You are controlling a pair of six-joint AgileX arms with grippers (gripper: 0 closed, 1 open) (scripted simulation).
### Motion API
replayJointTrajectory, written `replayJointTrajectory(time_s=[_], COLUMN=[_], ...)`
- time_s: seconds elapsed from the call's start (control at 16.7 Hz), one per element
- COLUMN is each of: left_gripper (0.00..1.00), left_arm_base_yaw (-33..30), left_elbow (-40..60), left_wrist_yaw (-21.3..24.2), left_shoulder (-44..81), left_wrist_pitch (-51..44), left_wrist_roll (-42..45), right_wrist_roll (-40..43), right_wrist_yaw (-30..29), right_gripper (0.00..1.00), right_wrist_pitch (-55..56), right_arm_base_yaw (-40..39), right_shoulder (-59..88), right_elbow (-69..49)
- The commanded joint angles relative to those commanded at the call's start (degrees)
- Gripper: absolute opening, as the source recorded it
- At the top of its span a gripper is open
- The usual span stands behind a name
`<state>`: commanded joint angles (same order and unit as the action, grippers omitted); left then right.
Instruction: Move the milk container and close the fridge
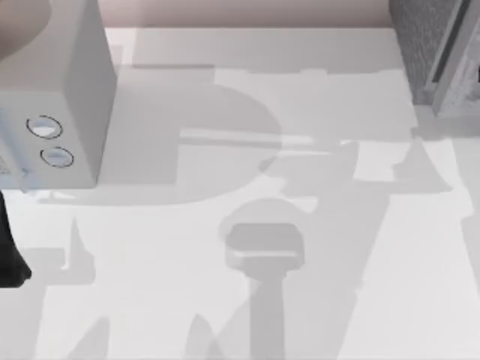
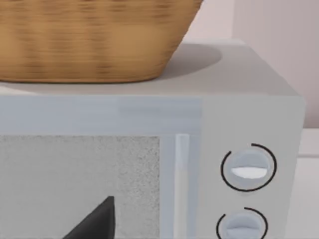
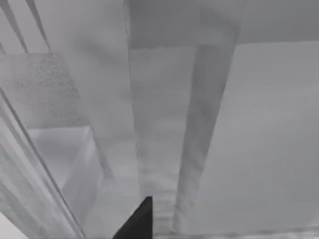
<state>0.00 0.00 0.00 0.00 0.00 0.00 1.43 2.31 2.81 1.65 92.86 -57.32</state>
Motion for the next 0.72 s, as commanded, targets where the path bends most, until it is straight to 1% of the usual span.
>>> replayJointTrajectory(time_s=[0.3, 0.42, 0.54, 0.72], left_gripper=[1.00, 1.00, 1.00, 1.00], left_arm_base_yaw=[0.00, 0.00, 0.00, 0.00], left_elbow=[0.00, 0.00, 0.00, 0.00], left_wrist_yaw=[0.00, 0.00, 0.00, 0.00], left_shoulder=[0.00, 0.00, 0.00, 0.00], left_wrist_pitch=[0.00, 0.00, 0.00, 0.00], left_wrist_roll=[0.00, 0.00, 0.00, 0.00], right_wrist_roll=[0.14, -0.01, -0.08, -0.08], right_wrist_yaw=[-0.28, -0.26, -0.26, -0.40], right_gripper=[1.00, 1.00, 1.00, 1.00], right_wrist_pitch=[-0.16, -0.82, -1.96, -3.80], right_arm_base_yaw=[0.71, 0.74, 0.70, 0.62], right_shoulder=[0.43, 2.46, 6.67, 14.18], right_elbow=[-0.02, -2.06, -6.43, -16.54])
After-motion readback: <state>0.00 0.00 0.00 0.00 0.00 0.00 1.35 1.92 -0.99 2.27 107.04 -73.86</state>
